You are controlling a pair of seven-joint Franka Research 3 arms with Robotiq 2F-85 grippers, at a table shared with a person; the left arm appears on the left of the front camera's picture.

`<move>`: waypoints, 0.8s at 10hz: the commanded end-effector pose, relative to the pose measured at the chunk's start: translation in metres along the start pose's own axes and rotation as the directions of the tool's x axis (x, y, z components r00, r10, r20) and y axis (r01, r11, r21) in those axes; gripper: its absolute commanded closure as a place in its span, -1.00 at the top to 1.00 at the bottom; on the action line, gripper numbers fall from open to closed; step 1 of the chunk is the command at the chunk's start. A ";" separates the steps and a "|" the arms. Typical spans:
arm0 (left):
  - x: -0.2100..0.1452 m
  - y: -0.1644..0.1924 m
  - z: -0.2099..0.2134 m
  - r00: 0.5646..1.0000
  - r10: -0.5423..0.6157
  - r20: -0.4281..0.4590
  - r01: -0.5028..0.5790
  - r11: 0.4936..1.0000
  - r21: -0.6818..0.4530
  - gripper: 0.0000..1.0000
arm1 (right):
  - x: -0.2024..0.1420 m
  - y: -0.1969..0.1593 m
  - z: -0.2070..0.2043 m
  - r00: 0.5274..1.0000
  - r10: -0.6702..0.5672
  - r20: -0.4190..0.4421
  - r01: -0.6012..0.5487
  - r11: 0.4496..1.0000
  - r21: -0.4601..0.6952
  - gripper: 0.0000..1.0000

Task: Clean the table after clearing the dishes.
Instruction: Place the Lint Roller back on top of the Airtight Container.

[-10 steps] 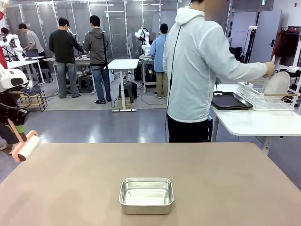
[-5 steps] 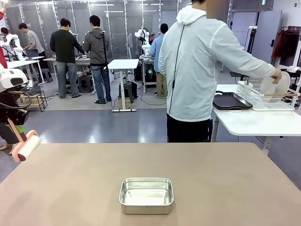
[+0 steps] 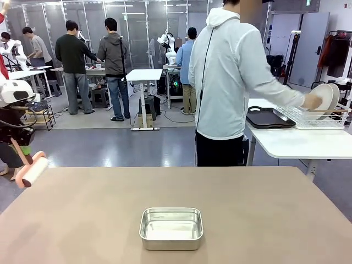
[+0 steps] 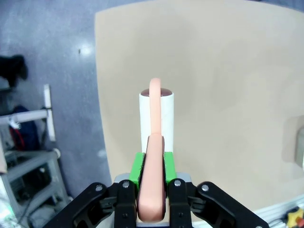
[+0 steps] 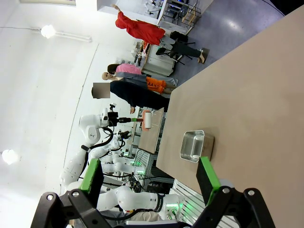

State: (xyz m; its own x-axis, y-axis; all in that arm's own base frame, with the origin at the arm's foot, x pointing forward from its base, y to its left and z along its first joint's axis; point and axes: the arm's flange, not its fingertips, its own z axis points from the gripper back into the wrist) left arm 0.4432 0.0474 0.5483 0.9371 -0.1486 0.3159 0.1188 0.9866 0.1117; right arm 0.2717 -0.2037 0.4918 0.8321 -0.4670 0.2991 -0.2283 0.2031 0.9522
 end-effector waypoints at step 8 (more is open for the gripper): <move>0.025 -0.300 0.093 0.248 -0.942 0.225 0.967 0.227 -0.115 -0.58 | 0.000 0.004 -0.001 1.000 0.008 -0.001 -0.008 1.000 0.008 1.00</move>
State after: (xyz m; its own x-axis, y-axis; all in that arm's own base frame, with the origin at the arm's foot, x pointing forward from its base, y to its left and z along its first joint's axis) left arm 0.3969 -0.2667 0.6034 0.1164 -0.9700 0.2136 0.9519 0.1703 0.2546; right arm 0.2718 -0.2038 0.4919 0.8322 -0.4667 0.2995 -0.2285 0.2034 0.9520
